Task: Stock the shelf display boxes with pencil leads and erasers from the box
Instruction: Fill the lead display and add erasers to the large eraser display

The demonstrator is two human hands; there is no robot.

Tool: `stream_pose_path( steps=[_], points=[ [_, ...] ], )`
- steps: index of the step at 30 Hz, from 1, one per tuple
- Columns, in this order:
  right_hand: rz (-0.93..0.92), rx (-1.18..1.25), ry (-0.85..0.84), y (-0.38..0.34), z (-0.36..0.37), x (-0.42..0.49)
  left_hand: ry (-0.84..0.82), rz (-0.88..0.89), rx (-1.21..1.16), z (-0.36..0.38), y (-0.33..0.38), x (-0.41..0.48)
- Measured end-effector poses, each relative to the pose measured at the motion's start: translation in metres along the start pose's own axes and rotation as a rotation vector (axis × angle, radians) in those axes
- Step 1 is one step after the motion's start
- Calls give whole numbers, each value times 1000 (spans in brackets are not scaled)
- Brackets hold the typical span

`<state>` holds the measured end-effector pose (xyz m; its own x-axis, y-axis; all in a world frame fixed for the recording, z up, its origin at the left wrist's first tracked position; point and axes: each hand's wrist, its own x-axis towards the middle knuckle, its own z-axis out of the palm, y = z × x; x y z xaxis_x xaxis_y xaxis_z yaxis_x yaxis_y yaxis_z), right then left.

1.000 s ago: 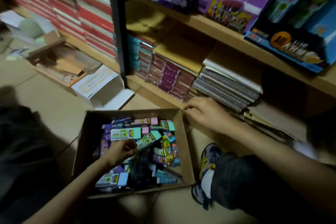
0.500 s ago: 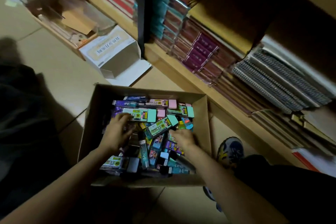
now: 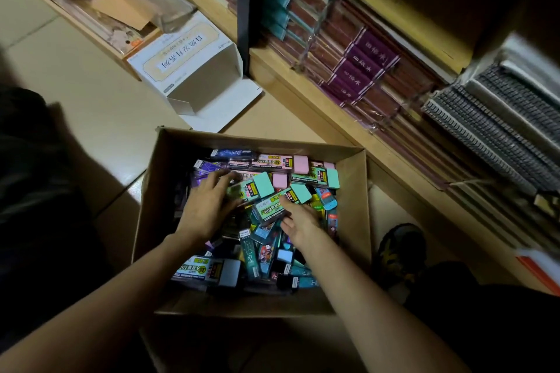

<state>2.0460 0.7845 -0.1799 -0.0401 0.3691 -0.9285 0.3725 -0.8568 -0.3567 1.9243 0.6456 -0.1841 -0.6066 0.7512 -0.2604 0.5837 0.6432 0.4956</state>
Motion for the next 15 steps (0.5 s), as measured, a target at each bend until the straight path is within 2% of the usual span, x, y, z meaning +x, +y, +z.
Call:
stream_pose_path(
  steps=[5,9,12,15],
  points=[
    [-10,21,-39,2,-13,0,-39,-43,75,-8,-10,10],
    [-50,-66,-132,6,-32,-4,-134,28,175,-10,-3,10],
    [-85,-137,-170,10,-46,-6,-87,31,129,-1,9,-2],
    [-112,-167,-192,17,-61,-8,-10,-42,12,10,20,-13]
  ],
)
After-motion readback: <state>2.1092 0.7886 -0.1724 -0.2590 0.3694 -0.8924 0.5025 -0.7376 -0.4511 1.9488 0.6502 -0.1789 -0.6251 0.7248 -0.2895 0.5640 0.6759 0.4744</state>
